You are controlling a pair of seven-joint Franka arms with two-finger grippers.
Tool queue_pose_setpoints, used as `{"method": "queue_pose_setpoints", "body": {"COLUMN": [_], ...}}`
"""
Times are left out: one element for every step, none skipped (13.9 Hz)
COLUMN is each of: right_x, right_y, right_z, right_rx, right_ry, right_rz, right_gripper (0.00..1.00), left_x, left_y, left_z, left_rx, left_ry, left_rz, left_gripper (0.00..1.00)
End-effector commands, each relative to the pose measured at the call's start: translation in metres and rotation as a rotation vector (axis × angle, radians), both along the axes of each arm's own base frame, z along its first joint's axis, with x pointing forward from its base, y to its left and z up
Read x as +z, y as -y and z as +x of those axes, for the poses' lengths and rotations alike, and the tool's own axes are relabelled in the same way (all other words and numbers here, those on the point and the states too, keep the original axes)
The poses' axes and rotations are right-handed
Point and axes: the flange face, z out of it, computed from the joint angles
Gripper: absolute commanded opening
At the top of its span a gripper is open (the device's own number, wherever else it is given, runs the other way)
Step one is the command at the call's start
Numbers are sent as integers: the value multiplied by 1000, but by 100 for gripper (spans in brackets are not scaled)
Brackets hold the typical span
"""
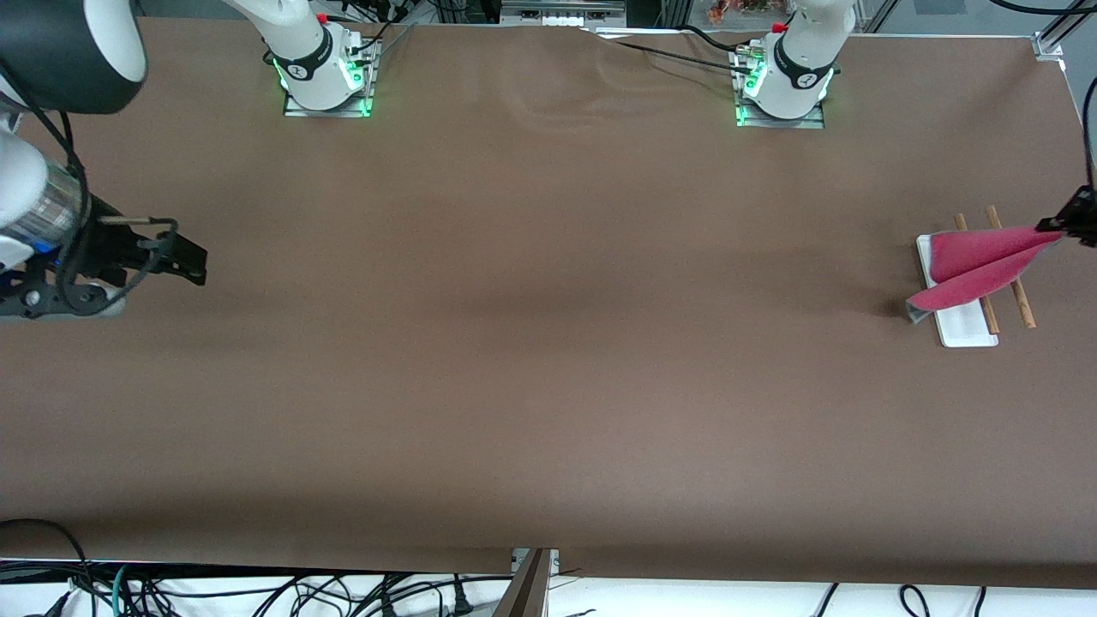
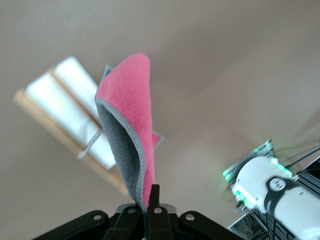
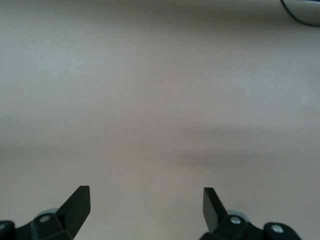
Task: Pass towel and hang on rack
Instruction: 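Drape the towel over the wooden rack rods with the left gripper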
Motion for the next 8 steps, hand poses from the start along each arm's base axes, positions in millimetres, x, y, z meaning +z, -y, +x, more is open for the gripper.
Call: {"method": "queue_pose_setpoints", "body": {"right_x": [7,9,21,28,35,36,35,36], "right_y": [3,5,17,28,37,36,36,36], "right_z": [-43,-48,-56,-62,-66,-69,-74,-75], "right_rx": [24,25,6,-16,-24,-26,-28,-26], "right_ry": [14,9,14,21,30,19,-7,-12], "right_rz": [7,6,6,8,12,12,6,2], "right_gripper": [100,100,100,100,100,100,100,100], "left_x": [-14,-22,-29,-38,-49,-63,-79,-92], "left_y": [-50,-68,-81,-97,-108,-119,-134,-147], "left_z": [-17,-22,-23,-26,-26,-26,-25,-26], "left_rx": [13,17,6,11,15,17,11,15], "left_ry": [-38,-29,-19,-6,4,21,41,61], "left_rz": [30,38,63,86,96,102,132,148], "left_gripper": [0,0,0,0,0,0,0,0]}}
